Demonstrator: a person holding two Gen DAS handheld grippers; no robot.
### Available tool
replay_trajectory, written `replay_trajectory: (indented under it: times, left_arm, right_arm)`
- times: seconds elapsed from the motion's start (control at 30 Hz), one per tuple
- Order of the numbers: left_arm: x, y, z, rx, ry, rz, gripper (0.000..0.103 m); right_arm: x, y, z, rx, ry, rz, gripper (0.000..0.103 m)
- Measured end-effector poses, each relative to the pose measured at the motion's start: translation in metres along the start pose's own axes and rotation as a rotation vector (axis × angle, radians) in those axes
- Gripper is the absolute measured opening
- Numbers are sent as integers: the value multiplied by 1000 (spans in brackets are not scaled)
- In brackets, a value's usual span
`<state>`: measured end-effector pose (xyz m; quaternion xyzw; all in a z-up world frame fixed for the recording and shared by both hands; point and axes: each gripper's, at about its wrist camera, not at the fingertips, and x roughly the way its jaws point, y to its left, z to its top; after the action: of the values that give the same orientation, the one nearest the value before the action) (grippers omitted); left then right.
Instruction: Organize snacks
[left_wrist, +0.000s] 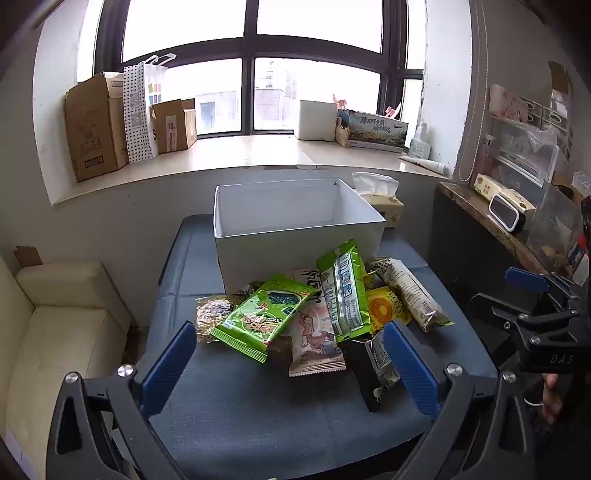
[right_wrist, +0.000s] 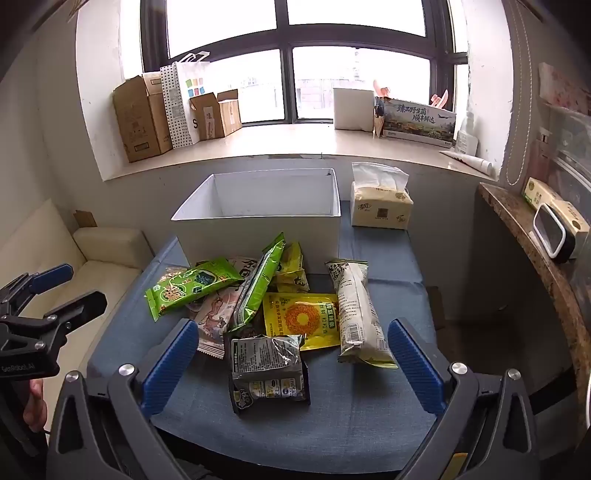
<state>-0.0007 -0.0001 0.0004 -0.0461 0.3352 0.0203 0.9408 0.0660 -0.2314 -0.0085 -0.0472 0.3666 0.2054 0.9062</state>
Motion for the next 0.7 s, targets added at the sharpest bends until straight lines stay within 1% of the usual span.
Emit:
replay_trajectory:
  times: [0.13, 0.17, 0.27, 0.37, 0.7]
  left_arm:
    - [1, 6, 1, 6, -9, -11, 103]
    - [-1, -1, -2, 20, -16, 9, 103]
    - [-2, 2, -2, 10, -18, 4, 103]
    - [-2, -1, 2, 4, -6, 11, 103]
    - [-4, 1, 3, -15, 1, -10, 103]
  right_arm:
    - [-1, 1, -2, -7, 2, -12, 103]
    - [-5, -1, 0, 5, -9, -6, 103]
    - [-7, -5, 4, 28, -3, 9, 103]
    - [-7, -4, 5, 20, -1, 11, 103]
    - [-10, 2, 4, -5, -8, 18, 103]
